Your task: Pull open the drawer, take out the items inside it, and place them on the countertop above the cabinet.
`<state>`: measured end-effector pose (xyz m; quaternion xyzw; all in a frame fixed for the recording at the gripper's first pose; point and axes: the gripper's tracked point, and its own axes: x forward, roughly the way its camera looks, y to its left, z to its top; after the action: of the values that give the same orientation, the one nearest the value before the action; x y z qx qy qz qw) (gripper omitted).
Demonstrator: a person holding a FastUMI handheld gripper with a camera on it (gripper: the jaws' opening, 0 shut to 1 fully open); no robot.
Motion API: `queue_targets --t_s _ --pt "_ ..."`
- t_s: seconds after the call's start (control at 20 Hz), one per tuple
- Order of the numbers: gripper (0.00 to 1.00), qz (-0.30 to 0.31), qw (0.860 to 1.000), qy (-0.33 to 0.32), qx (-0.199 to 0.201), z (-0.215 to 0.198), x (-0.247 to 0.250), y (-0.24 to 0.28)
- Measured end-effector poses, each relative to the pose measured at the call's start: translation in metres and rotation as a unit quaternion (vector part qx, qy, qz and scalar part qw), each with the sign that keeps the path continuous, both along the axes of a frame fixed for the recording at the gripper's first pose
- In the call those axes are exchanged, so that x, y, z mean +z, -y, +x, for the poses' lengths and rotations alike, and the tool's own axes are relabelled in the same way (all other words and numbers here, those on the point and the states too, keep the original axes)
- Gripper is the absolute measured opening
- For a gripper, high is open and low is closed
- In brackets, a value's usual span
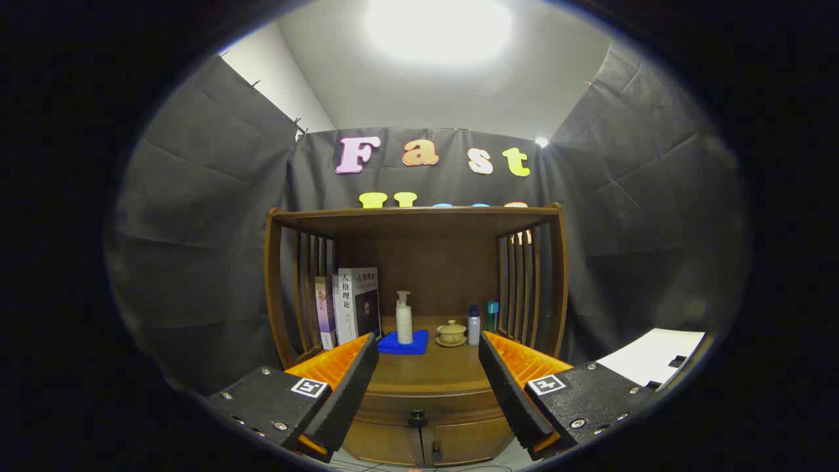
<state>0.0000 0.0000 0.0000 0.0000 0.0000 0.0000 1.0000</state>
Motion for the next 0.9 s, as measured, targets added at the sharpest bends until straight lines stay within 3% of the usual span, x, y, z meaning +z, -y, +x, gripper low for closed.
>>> queue_targets --t_s 0.9 --pt "0.95 -0.023 1.000 -0.016 0.004 0.017 -0.035 0.000"
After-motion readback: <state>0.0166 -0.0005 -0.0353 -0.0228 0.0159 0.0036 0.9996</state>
